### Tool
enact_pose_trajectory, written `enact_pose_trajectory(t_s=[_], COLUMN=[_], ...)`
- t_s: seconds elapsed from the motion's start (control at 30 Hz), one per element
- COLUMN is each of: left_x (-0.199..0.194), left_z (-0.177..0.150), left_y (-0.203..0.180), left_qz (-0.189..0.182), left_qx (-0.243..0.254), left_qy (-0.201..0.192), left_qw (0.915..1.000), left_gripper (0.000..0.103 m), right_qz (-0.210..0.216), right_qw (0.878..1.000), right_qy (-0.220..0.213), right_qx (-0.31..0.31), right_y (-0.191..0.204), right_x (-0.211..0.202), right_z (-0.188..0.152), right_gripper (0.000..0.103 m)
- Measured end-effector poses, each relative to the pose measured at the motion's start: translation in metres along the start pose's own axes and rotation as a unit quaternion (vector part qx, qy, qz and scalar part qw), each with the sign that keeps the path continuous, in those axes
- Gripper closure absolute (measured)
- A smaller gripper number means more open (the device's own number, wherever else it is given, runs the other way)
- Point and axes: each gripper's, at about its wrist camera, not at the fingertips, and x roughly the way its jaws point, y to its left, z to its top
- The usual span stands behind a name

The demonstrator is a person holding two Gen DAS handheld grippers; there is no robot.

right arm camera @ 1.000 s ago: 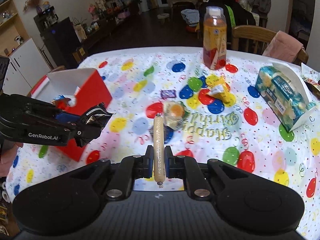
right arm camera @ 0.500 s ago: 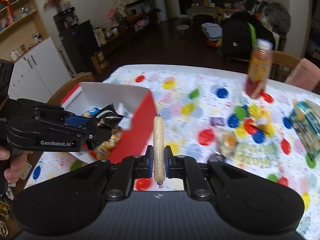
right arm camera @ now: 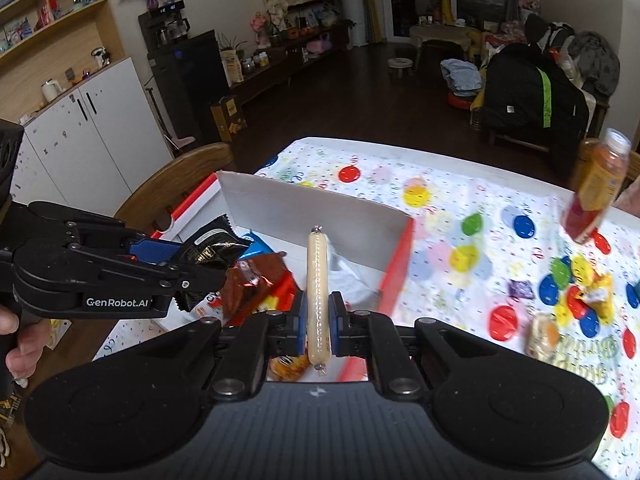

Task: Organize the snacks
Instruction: 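Carry the black packet and sausage stick with both tools over the white box, then release the black packet into the box with the left tool while the right drops the sausage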

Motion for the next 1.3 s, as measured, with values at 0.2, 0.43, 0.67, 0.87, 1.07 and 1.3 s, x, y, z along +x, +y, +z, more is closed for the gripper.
enact_pose_trajectory(t_s=[0.2, 0.43, 0.67, 0.87, 1.07, 1.3], left_x=[0.009, 0.029, 0.051, 0.062, 0.067, 0.072], left_z=[-0.005, -0.012, -0.021, -0.026, -0.027, -0.03], left_y=[0.041, 0.074, 0.082, 0.077, 0.07, 0.067], left_qz=[0.022, 0.043, 0.051, 0.059, 0.059, 0.059], left_qx=[-0.016, -0.032, -0.02, -0.01, 0.003, 0.004], left_qy=[0.01, 0.035, 0.057, 0.069, 0.074, 0.088], left_qw=[0.9996, 0.998, 0.9968, 0.9958, 0.9955, 0.9944], left_gripper=[0.071, 0.071, 0.071, 0.071, 0.071, 0.068], right_qz=[-0.007, -0.031, -0.044, -0.049, -0.05, -0.047], right_qw=[1.0, 0.999, 0.996, 0.995, 0.993, 0.994], right_qy=[0.015, 0.044, 0.071, 0.087, 0.101, 0.101], right_qx=[0.004, 0.004, 0.014, 0.017, 0.021, 0.023], right_y=[0.019, 0.026, 0.021, 0.019, 0.019, 0.019], right_x=[0.034, 0.073, 0.1, 0.115, 0.121, 0.119], right_z=[0.008, 0.008, 0.003, -0.002, -0.006, -0.007], right_gripper=[0.092, 0.092, 0.092, 0.092, 0.092, 0.092])
